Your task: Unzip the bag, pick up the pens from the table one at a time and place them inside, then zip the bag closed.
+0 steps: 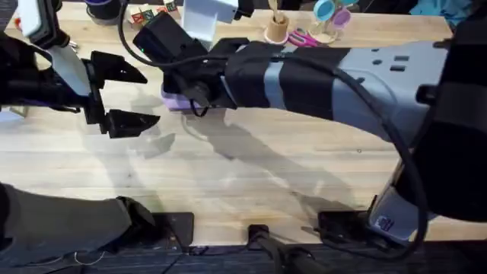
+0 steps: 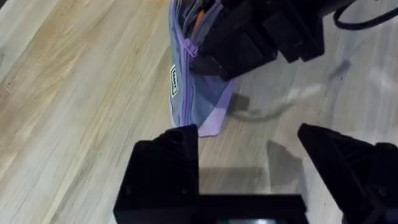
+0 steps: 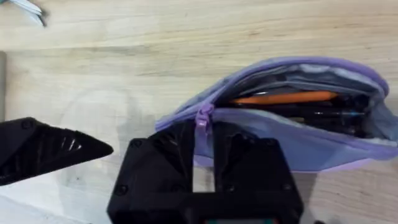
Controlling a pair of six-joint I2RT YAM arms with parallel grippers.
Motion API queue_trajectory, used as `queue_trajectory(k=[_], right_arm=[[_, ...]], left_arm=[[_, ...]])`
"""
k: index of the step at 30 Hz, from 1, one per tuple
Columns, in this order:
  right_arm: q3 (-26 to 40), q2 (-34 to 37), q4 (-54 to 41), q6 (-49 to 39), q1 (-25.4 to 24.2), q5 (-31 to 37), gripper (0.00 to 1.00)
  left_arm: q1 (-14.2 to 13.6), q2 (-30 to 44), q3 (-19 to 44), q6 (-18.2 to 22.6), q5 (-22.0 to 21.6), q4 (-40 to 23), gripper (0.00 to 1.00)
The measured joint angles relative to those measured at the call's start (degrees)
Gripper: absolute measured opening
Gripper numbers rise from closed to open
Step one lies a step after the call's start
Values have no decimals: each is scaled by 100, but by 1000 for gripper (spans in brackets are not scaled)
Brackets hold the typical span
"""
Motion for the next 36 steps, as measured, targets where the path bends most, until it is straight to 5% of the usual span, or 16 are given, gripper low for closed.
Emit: queue_trajectory(k=[4, 28, 36], right_arm=[[0, 0, -38, -2, -9, 53, 36], [-9, -517, -152, -566, -9, 26, 29], [-26, -610, -196, -622, -31, -249, 28]], left_arm=[[0, 2, 0, 0, 2, 0, 993], [0, 0, 0, 2, 82, 13, 993], [0, 1, 0, -52, 256, 457, 994]])
